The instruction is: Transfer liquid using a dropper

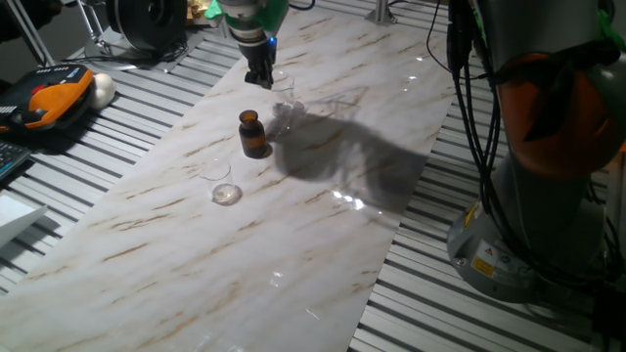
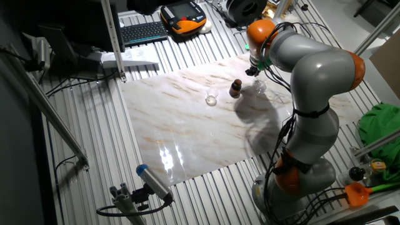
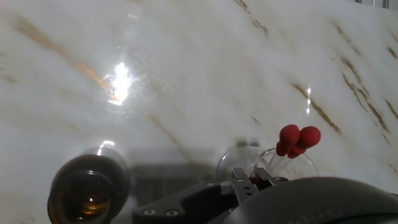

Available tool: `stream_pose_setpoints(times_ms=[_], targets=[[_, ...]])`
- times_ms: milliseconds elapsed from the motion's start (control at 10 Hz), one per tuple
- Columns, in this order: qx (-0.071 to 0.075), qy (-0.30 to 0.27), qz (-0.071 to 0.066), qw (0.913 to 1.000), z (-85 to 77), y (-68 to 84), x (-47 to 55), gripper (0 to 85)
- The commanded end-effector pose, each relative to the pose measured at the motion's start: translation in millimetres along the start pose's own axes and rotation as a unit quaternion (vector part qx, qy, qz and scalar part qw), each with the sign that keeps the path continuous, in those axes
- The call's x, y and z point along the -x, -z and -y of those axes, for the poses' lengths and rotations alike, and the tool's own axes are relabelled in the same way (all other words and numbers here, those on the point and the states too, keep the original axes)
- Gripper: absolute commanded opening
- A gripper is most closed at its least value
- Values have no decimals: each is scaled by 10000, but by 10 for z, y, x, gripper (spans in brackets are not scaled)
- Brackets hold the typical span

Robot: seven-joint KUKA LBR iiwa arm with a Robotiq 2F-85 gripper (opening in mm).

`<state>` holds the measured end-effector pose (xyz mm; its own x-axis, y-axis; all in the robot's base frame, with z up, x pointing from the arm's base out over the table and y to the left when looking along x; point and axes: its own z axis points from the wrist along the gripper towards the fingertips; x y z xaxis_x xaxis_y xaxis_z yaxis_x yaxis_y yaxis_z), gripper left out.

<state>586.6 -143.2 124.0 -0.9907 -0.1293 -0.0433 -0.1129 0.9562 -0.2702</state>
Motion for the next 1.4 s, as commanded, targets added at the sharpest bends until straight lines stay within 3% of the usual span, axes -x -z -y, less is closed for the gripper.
stream_pose_setpoints(times_ms=[0,300,400,800,1300], targets=[[1,15,-9,10000,7,10,0,170],[-25,110,-112,9999,43,136,35,170],[6,169,-170,9997,75,189,55,0],[-31,164,-245,9996,93,343,52,0],[7,-83,-440,9990,-9,672,91,0]])
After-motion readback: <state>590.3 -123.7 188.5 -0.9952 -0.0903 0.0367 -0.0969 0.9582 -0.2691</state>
